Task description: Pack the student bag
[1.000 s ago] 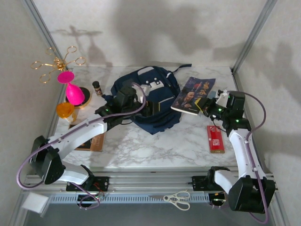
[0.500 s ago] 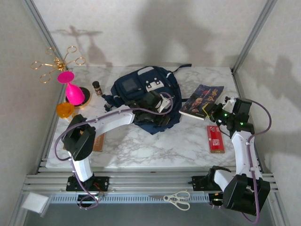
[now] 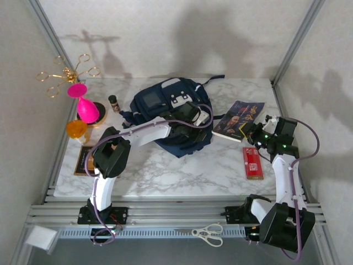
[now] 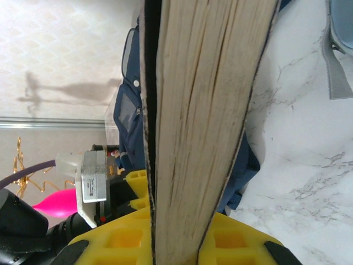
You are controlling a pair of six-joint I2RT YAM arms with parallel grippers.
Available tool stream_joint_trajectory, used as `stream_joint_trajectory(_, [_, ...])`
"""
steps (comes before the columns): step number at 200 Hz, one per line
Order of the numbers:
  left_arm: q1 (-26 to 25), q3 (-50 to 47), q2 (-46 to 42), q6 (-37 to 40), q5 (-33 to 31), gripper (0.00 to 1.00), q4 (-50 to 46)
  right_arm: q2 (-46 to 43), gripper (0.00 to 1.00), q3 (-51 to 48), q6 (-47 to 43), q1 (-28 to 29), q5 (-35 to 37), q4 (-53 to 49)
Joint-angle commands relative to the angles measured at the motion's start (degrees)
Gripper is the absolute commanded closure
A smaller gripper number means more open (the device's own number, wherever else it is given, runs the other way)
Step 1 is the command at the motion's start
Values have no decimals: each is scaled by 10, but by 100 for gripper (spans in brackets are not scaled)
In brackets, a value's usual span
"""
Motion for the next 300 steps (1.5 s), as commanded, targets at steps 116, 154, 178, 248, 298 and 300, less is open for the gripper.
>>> stream_joint_trajectory(116, [25, 19, -3, -4, 12, 75, -3, -21, 100, -12, -23, -10, -40, 27])
stream_joint_trajectory(154, [30, 9, -4, -9, 16, 81, 3, -21, 100, -14, -24, -10, -41, 27])
stream_joint_trajectory(178, [33, 10, -4, -14, 12, 87, 10, -21, 100, -17, -28, -9, -43, 27])
stream_joint_trajectory(248, [33, 74, -73, -7, -27, 100, -28, -18, 100, -33, -44, 5, -88, 23])
stream_joint_trajectory(298, [33, 147, -132, 22, -87, 100, -77, 13, 100, -66, 63, 162, -66, 170])
stream_joint_trajectory(300, [33, 149, -133, 23, -90, 100, -78, 19, 100, -65, 64, 169, -62, 174])
